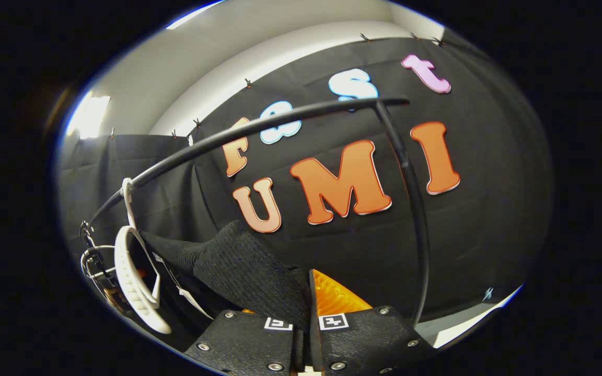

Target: Grasp the clothes on the hanger with both hands and then place them into the laundry hamper below.

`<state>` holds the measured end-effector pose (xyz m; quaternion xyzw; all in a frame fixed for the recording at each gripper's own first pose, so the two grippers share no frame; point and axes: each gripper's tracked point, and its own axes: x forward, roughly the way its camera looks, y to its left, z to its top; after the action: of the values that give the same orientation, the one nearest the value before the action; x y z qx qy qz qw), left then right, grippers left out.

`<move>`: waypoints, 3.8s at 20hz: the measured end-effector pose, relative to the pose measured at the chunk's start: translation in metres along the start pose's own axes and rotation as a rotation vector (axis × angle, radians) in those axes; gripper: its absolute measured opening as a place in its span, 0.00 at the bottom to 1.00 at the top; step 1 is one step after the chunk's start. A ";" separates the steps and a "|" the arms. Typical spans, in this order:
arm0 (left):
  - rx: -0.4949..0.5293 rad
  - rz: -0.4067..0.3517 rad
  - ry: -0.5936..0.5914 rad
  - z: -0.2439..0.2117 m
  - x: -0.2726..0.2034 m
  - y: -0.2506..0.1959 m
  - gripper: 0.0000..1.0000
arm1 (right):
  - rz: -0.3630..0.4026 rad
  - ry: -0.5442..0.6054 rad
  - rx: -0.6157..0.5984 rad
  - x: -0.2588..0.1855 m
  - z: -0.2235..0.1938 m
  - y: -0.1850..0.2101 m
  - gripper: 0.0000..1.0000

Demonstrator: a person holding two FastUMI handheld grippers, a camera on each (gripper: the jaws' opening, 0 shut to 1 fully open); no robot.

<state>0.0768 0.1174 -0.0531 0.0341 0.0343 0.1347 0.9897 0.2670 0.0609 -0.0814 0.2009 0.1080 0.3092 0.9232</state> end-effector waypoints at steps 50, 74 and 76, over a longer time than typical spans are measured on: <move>0.032 -0.210 0.708 -0.334 -0.090 -0.109 0.07 | -0.335 0.629 0.138 -0.061 -0.455 0.047 0.13; 0.137 -0.236 1.054 -0.446 -0.118 -0.108 0.16 | -0.526 0.769 0.151 -0.085 -0.519 0.009 0.35; 0.143 -0.242 1.044 -0.443 -0.110 -0.110 0.40 | -0.535 0.774 0.146 -0.087 -0.520 0.007 0.45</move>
<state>-0.0336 0.0078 -0.4958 0.0258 0.5345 0.0160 0.8446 0.0263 0.1709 -0.5379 0.1007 0.5134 0.1043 0.8458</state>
